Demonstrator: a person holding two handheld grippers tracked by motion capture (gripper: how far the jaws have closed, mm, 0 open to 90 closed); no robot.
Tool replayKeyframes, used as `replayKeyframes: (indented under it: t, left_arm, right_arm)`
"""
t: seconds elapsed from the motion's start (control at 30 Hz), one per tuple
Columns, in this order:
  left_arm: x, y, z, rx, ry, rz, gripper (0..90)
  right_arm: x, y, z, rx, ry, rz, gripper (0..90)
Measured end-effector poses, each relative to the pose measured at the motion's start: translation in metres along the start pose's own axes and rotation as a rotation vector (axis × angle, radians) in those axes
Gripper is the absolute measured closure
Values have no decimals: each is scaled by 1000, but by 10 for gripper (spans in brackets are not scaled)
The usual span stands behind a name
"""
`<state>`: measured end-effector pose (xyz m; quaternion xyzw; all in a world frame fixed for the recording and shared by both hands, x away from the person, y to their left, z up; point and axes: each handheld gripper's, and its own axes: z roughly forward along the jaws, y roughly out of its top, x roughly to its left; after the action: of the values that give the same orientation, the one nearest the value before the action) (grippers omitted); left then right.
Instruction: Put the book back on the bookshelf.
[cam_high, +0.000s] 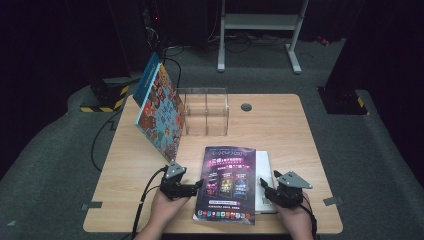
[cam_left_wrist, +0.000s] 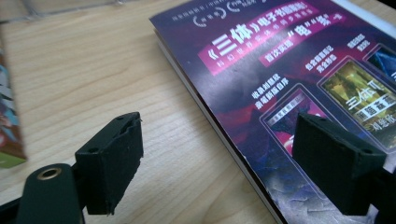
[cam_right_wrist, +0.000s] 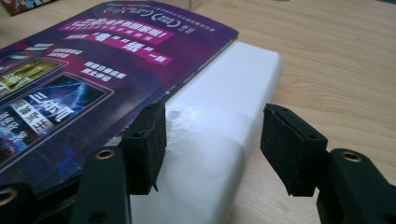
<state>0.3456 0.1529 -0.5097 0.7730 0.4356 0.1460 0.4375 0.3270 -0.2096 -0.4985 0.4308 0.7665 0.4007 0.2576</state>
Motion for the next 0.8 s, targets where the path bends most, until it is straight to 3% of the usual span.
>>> replayKeyframes:
  t: [0.13, 0.37, 0.63, 0.8]
  left_arm:
    - [-9, 1, 6, 5, -16, 11, 175]
    - [-26, 6, 21, 61, 6, 97, 176]
    - [-36, 6, 28, 81, 36, 131, 190]
    - [-38, 5, 30, 92, 53, 146, 192]
  right_arm:
    - [11, 7, 2, 22, 11, -16, 399]
    - [23, 14, 1, 7, 24, -36, 472]
    - [25, 4, -2, -15, 28, 27, 449]
    - [28, 6, -1, -6, 17, 15, 400]
